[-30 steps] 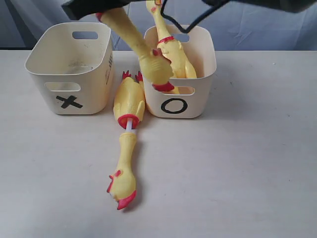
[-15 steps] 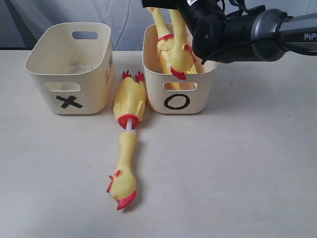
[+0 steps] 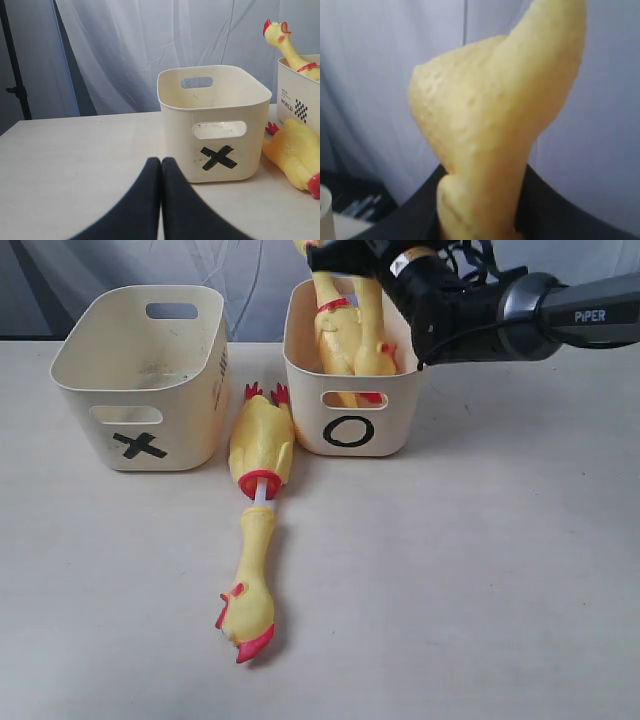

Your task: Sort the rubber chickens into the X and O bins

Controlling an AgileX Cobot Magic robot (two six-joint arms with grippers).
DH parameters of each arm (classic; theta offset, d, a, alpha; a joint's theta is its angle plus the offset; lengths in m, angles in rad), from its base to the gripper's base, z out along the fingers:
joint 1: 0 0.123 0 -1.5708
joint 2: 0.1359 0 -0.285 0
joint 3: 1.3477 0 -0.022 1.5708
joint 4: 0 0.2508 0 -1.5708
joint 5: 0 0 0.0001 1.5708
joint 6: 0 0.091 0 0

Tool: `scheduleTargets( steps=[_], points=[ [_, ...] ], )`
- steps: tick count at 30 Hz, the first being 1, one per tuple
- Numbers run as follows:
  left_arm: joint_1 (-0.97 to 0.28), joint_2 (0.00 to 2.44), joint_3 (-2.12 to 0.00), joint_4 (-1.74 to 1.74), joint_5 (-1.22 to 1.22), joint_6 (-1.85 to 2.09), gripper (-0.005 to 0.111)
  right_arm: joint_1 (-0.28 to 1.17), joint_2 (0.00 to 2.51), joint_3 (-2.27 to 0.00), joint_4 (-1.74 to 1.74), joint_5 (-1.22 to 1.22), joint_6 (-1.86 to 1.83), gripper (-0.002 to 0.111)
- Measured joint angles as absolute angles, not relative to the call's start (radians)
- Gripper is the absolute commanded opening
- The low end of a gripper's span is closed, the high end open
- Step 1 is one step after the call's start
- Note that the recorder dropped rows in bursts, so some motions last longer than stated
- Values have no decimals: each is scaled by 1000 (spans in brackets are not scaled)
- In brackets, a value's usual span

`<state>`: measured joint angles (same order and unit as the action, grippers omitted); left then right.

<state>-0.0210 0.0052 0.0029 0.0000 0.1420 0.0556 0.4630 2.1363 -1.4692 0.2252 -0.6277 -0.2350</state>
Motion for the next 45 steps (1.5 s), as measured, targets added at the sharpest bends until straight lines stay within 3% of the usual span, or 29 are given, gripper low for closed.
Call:
scheduleTargets(
  steps=[3,5,9,11,19,24,29,42,45],
  points=[
    [-21,5,3,0,142,56,0,459,2159,-1469,227,-497,-235,0],
    [-21,5,3,0,142,56,0,461,2161,-1469,222,-423,-237,10],
    [-21,5,3,0,142,56,0,462,2150,-1474,219,-276,-238,54],
    [-21,5,3,0,142,56,0,462,2150,-1474,219,-206,-238,69],
    [-21,5,3,0,142,56,0,475,2095,-1474,219,-135,-238,51],
    [-21,5,3,0,142,56,0,509,1963,-1474,214,-150,-238,56],
    [-21,5,3,0,142,56,0,563,1853,-1484,174,-6,-252,58],
    [-21,5,3,0,142,56,0,530,1929,-1484,131,117,-259,59],
    [-21,5,3,0,142,56,0,516,1936,-1484,125,134,-257,69]
  ],
)
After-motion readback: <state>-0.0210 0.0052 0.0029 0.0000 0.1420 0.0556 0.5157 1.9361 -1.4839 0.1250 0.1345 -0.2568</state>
